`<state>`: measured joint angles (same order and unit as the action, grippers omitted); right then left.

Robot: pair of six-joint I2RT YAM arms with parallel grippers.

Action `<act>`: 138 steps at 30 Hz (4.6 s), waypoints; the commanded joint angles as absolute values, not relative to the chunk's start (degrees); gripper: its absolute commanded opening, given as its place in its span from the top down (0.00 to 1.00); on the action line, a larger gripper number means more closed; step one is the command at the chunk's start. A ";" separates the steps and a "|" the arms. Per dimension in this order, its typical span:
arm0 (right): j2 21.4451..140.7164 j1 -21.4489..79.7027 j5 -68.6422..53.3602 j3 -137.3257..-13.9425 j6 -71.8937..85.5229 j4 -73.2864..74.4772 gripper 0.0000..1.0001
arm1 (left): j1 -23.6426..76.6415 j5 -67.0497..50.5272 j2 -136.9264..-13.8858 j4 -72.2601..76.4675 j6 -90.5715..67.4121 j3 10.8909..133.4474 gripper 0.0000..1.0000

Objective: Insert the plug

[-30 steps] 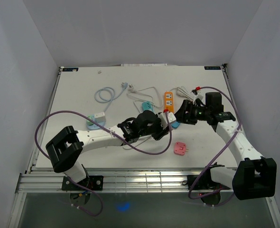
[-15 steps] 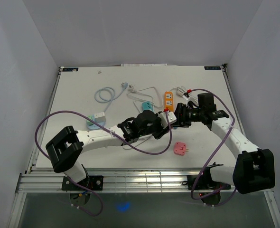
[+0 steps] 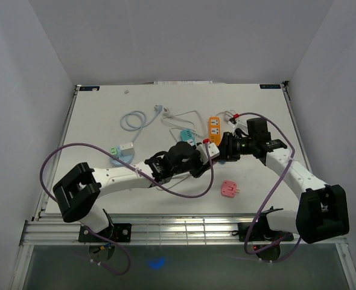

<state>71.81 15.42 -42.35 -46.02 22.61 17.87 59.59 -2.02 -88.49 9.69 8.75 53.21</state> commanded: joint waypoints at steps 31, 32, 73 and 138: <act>97.82 33.48 -5.90 -78.13 18.55 30.85 0.92 | 43.68 9.84 -65.56 -4.48 -23.73 43.86 0.05; 98.00 33.66 -4.84 -78.22 18.20 31.28 0.92 | 43.51 9.67 -65.74 -4.57 -23.90 43.77 0.05; 100.55 41.13 18.63 -75.85 16.53 33.92 0.92 | 38.15 5.28 -76.64 -2.99 -27.68 45.35 0.05; 78.76 47.82 10.19 -55.28 15.47 27.16 0.28 | 27.51 -6.07 -77.17 -16.87 -25.49 58.09 0.05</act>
<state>81.30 48.07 7.88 -53.34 15.53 24.95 27.86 -6.83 -80.14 -14.92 -26.17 55.48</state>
